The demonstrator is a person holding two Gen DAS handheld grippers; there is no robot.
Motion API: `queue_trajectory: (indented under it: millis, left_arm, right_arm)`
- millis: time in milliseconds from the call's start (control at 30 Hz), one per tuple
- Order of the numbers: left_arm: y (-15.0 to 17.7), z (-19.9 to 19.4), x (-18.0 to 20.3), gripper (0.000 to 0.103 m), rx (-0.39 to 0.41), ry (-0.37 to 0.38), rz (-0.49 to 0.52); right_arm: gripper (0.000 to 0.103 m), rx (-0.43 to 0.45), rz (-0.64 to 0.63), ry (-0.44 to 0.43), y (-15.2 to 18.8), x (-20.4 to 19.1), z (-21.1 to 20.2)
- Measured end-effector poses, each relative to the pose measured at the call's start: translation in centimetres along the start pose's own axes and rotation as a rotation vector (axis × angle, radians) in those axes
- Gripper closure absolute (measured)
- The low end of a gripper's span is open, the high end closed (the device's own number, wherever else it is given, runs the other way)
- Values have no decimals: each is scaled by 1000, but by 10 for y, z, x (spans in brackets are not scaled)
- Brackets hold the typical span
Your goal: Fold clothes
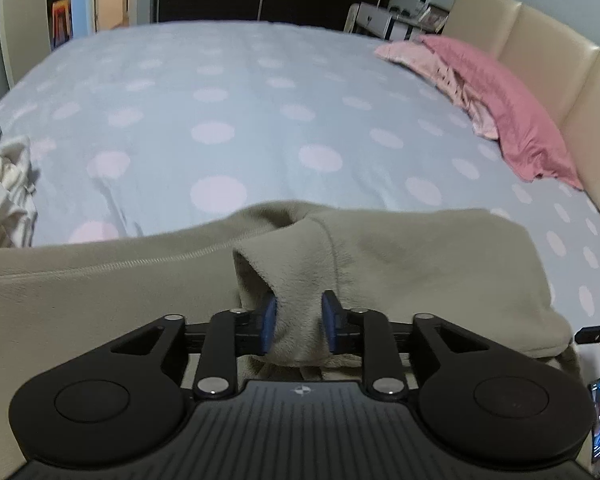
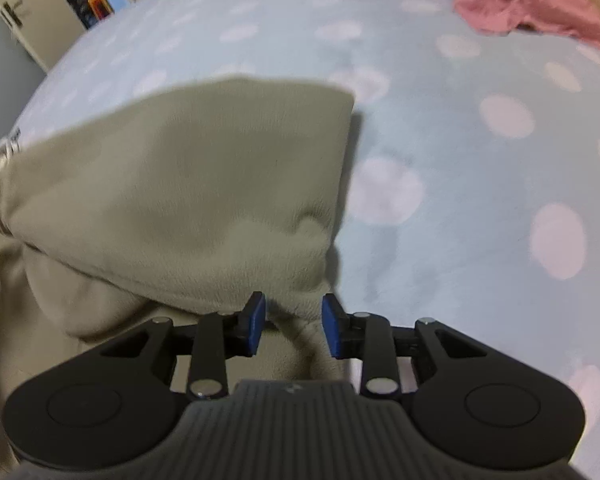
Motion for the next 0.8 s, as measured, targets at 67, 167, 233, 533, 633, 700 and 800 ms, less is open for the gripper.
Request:
queue_trajectory:
  millis: [67, 167, 233, 533, 633, 700, 800]
  left_arm:
    - [2, -11, 0, 78, 16, -3, 0]
    - [7, -27, -2, 77, 26, -21, 12]
    - [10, -38, -6, 77, 35, -37, 18]
    - [38, -91, -50, 64, 67, -137, -28]
    - [50, -109, -71, 62, 72, -169, -59]
    - [58, -120, -85, 58, 77, -193, -83]
    - [70, -134, -107, 55, 87, -224, -125]
  right_arm:
    - [67, 29, 21, 5, -4, 0, -16]
    - [63, 47, 43, -3, -5, -2, -36]
    - [63, 42, 41, -3, 0, -7, -42]
    - [59, 18, 2, -7, 27, -38, -59]
    - [57, 12, -9, 4, 37, -51, -56]
    - [57, 3, -18, 15, 45, -60, -52]
    - [57, -17, -62, 36, 55, -78, -44]
Point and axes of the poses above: each gripper's, at about its wrist camera, not at the fingertips, and z roughly the way its jaws point, x to its right, y to its underside, the point moved 7 cm from there along z, roughly the way its jaws point, and after that the axes turned 3 degrees about x, right-handed, at the moved point
